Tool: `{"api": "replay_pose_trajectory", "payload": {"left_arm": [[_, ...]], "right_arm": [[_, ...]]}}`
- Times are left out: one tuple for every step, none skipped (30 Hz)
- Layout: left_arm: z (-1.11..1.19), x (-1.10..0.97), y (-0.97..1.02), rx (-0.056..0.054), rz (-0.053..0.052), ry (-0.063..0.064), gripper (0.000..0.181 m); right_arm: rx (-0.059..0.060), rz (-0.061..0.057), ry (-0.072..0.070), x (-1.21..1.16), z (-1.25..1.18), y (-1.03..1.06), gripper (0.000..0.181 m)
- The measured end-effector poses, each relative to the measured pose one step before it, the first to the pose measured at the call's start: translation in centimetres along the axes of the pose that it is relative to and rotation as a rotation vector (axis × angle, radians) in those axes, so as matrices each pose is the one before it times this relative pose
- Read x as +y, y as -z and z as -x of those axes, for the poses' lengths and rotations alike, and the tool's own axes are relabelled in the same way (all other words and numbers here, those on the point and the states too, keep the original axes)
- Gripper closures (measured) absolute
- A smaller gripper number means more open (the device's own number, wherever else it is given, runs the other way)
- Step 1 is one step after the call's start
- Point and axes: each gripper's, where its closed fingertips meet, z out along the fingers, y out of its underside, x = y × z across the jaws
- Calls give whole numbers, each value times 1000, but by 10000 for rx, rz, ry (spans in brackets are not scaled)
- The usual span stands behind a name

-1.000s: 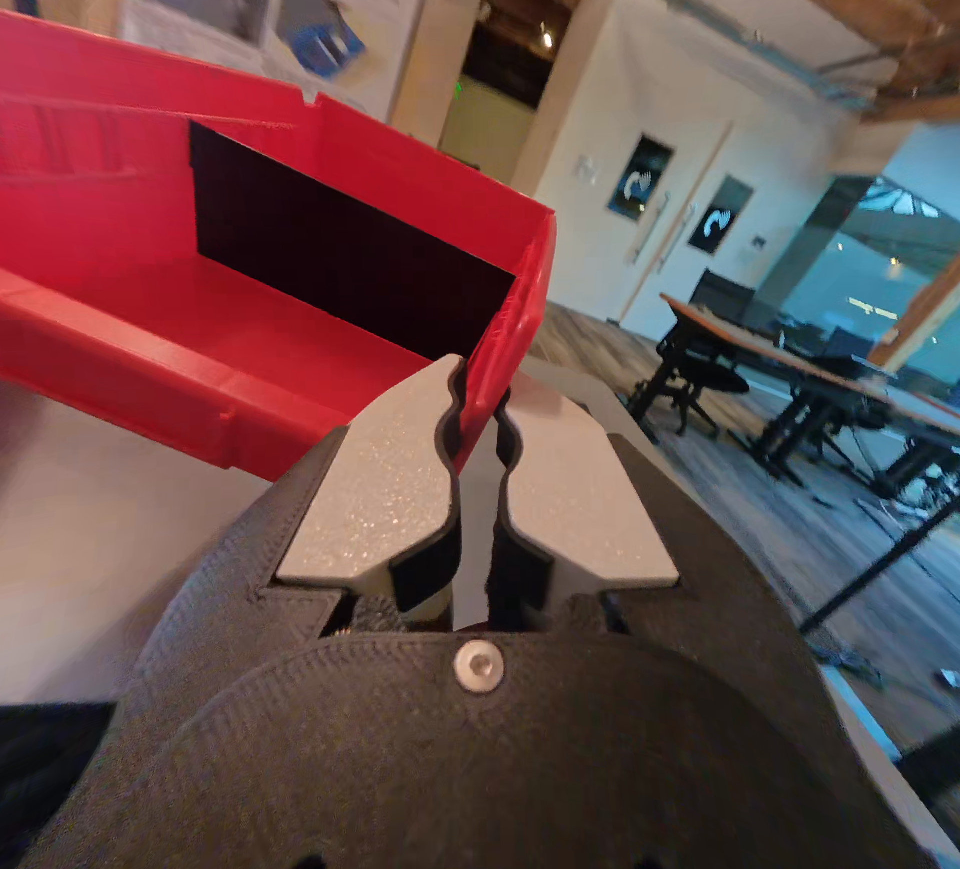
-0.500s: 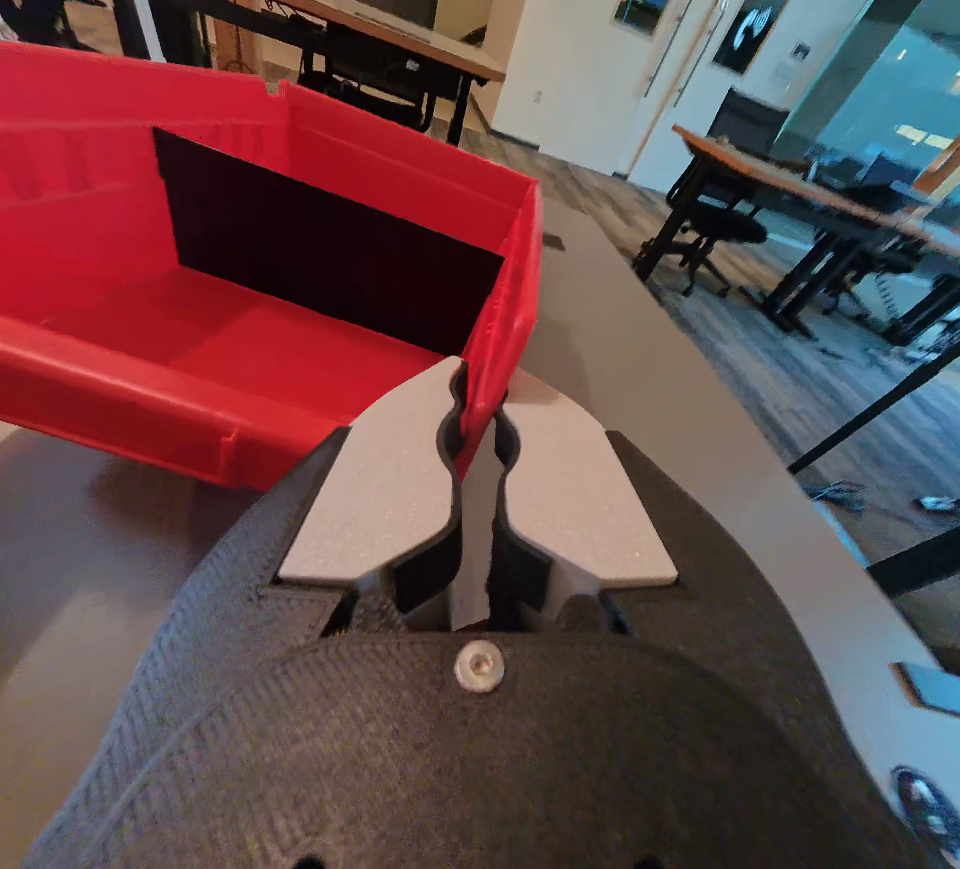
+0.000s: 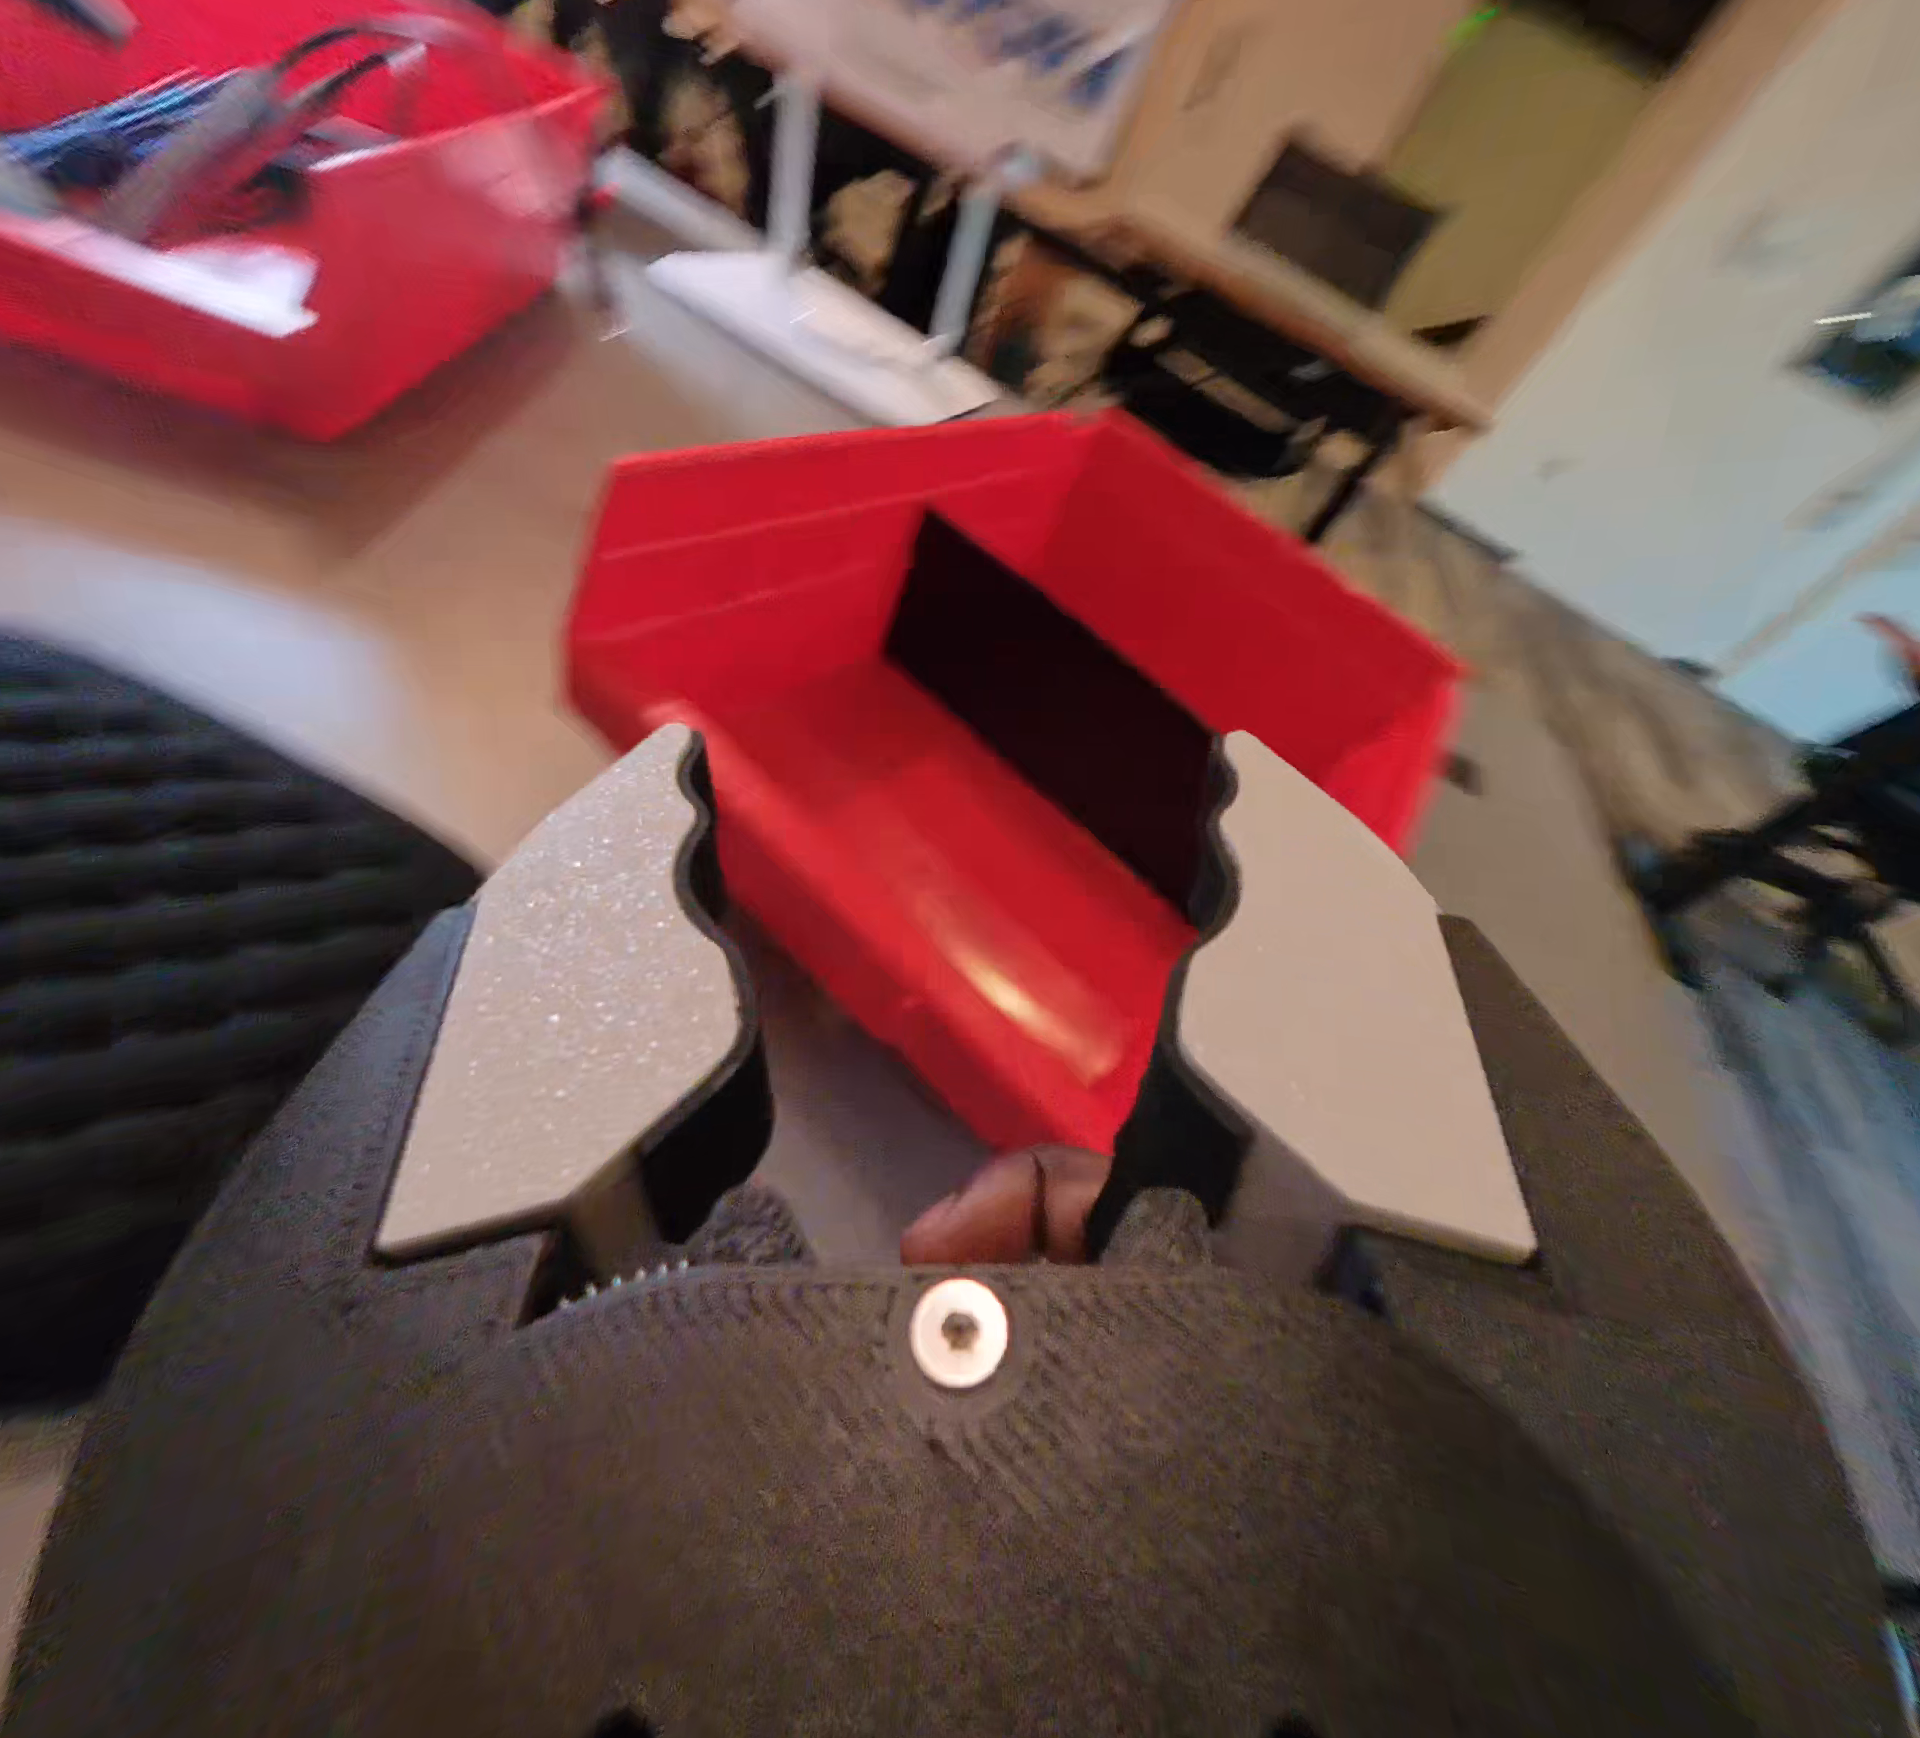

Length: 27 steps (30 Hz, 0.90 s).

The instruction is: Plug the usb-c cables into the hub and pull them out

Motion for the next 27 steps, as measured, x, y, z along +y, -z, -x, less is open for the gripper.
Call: {"api": "replay_pose_trajectory", "payload": {"left_arm": [[1068,1870,772,-223,655,12,119],[856,2138,399,-101,800,-18,119],[562,2243,-3,60,843,-21,119],[440,2186,-279,62,817,54,118],[277,2006,-438,77,762,-2,118],[234,1555,-532,9,549,-69,116],[465,817,-436,-204,134,-73,115],[360,865,-328,-94,276,-20,117],[582,713,-187,-229,272,-60,122],[692,343,79,-326,91,-180,128],[683,770,-39,-239,364,-165,132],[777,868,-68,-264,370,-165,135],[249,310,91,83,-66,-77,136],[221,494,88,87,44,-7,137],[299,513,145,16,51,26,137],[242,522,152,76,16,30,137],[225,490,164,93,-27,-9,136],[213,512,189,95,-16,-18,136],[224,516,180,91,-9,7,136],[212,518,195,66,-3,9,135],[225,535,203,24,30,2,135],[213,527,206,5,47,-6,135],[176,513,209,8,38,-28,134],[183,541,212,19,67,35,134],[192,576,222,6,87,31,134],[217,640,248,-11,114,43,134],[211,663,244,-13,109,53,134]], "right_arm": [[-917,502,169,62,1777,-511,96],[-812,566,116,209,1585,-681,99],[-645,692,78,438,1267,-834,101],[-459,809,54,697,933,-908,101],[-270,883,77,890,640,-931,102],[-39,835,135,909,306,-896,102],[57,628,148,712,185,-821,102],[113,352,88,426,57,-668,103],[137,144,19,209,-70,-519,106],[200,65,-12,146,-247,-382,110],[382,126,28,258,-563,-275,116],[417,230,132,454,-629,-214,121],[323,267,195,531,-475,-194,127],[320,116,174,343,-442,-134,132],[246,-72,105,80,-340,-28,138],[27,-89,-7,36,-71,14,138],[-29,-67,-59,42,-23,7,138],[-10,-29,10,50,-53,21,138],[28,9,93,71,-62,14,137],[84,56,105,91,-122,0,136],[108,179,68,282,-169,-119,127],[-24,274,1,433,-32,-268,119],[-68,248,-38,441,-2,-383,117],[108,97,-43,308,-254,-342,125],[155,68,22,358,-297,-190,131],[81,-34,23,210,-186,44,133],[-16,115,-28,394,-99,170,132]]}}
